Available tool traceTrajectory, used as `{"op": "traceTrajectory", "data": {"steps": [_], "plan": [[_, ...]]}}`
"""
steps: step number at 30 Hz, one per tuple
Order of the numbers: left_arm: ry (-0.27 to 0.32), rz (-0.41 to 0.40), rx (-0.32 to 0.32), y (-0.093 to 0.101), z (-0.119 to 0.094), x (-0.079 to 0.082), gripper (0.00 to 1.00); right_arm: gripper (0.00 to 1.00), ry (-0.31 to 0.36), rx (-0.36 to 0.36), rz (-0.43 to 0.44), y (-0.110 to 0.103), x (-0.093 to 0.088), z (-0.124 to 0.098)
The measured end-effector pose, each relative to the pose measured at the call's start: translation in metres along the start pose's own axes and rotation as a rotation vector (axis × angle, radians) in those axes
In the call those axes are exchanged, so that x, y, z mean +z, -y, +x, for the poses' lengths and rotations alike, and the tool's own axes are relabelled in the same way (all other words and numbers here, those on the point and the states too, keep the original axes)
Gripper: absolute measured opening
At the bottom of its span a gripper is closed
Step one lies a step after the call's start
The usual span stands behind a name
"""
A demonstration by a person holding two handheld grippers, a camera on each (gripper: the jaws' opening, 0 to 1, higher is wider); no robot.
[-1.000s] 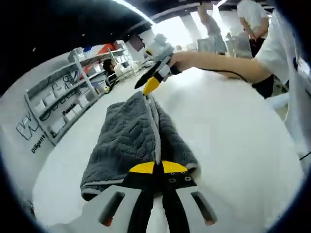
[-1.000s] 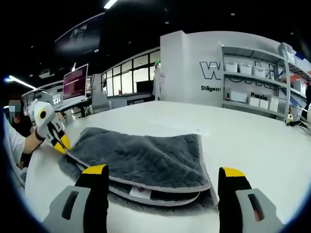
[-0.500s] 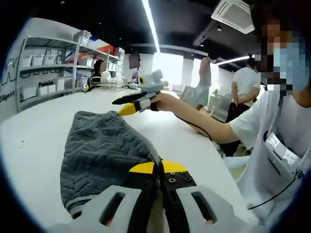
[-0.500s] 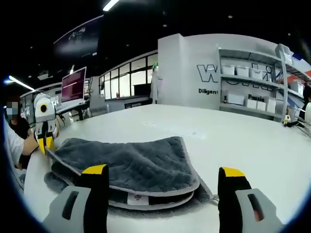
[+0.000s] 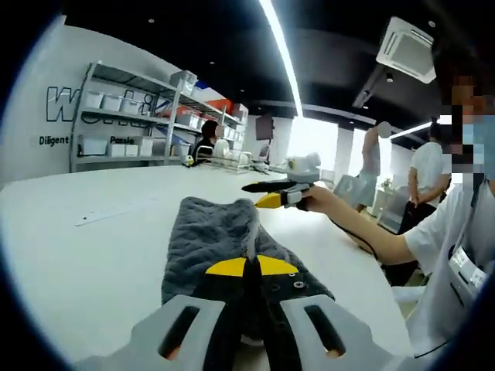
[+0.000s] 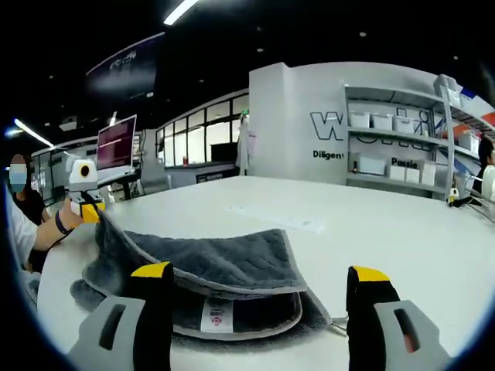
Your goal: Open the folded towel by lifting each exposed corner and separating the folded layers until the towel lies flat within the target outline without major curled edges
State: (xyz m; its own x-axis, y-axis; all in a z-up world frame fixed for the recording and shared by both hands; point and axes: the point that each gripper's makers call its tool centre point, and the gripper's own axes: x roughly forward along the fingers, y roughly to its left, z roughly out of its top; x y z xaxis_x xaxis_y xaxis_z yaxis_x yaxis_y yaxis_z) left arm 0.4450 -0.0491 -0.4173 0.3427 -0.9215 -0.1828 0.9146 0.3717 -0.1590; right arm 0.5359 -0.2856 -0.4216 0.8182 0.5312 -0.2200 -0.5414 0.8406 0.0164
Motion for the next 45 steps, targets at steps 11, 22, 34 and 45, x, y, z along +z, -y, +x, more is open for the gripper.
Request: {"op": "traceTrajectory", "data": {"steps": [11,22,34,45], "plan": [[0.007,0.039,0.244,-0.052,-0.016,-0.001,0.03,0.95,0.033,0.012,0.029,-0.003,0.004,0.0],[-0.083,0.122,0.447,-0.098,-0.033,-0.016,0.03,0.94,-0.022,0.022,-0.002,-0.006,-0.005,0.007],[-0.122,0.077,0.611,-0.14,-0.061,-0.026,0.03,0.93,-0.039,0.032,-0.009,-0.012,-0.009,0.011],[-0.199,0.104,0.708,-0.155,-0.076,-0.035,0.03,0.93,-0.051,0.037,-0.01,-0.012,-0.012,0.012]]}}
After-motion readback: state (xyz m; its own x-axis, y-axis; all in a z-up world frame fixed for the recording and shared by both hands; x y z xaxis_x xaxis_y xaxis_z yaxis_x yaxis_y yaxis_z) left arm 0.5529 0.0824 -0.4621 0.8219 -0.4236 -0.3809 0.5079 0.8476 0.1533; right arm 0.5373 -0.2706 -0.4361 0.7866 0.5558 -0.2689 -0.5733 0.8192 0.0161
